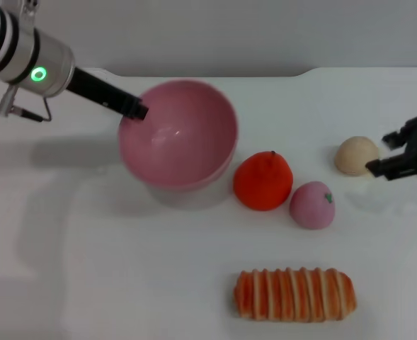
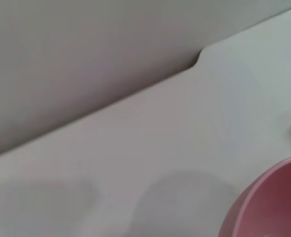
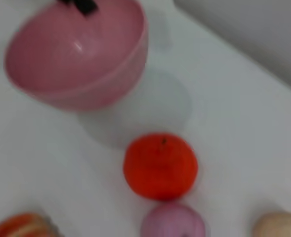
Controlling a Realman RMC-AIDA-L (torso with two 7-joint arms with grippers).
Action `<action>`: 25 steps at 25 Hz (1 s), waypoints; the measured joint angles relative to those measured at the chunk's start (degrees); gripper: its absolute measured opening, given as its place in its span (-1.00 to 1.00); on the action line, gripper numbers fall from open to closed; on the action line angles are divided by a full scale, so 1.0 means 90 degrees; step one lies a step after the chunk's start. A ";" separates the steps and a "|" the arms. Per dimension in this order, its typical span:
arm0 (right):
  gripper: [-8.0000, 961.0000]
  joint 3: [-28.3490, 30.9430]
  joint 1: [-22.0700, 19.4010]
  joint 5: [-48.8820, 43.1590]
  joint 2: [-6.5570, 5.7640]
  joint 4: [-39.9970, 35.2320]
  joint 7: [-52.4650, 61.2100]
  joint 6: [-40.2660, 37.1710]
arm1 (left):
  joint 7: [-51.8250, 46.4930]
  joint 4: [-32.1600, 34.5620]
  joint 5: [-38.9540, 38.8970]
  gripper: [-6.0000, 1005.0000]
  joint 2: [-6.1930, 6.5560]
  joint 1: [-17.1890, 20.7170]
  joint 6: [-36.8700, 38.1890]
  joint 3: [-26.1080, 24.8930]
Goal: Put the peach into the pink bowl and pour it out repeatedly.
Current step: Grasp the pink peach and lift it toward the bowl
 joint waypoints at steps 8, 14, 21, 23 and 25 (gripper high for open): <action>0.12 -0.1160 0.0285 -0.0379 0.0012 0.1155 0.0211 0.0909 | -0.0030 0.0012 0.0029 -0.91 -0.0068 0.0238 0.0064 0.0022; 0.12 -0.1848 0.0465 -0.0403 0.0027 0.2116 0.0394 0.1890 | 0.0022 0.0012 0.0038 -0.91 -0.0134 0.0288 0.0075 0.0042; 0.08 -0.2371 0.0782 -0.0292 0.0048 0.3233 0.0537 0.2864 | 0.0048 0.0013 0.0048 -0.91 -0.0181 0.0285 0.0059 0.0076; 0.06 -0.2455 0.0815 -0.0190 0.0048 0.3378 0.0546 0.3007 | 0.0048 0.0012 0.0050 -0.91 -0.0182 0.0287 0.0064 0.0078; 0.05 -0.2491 0.0827 -0.0139 0.0048 0.3433 0.0549 0.3069 | 0.0048 0.0012 0.0051 -0.91 -0.0181 0.0292 0.0073 0.0079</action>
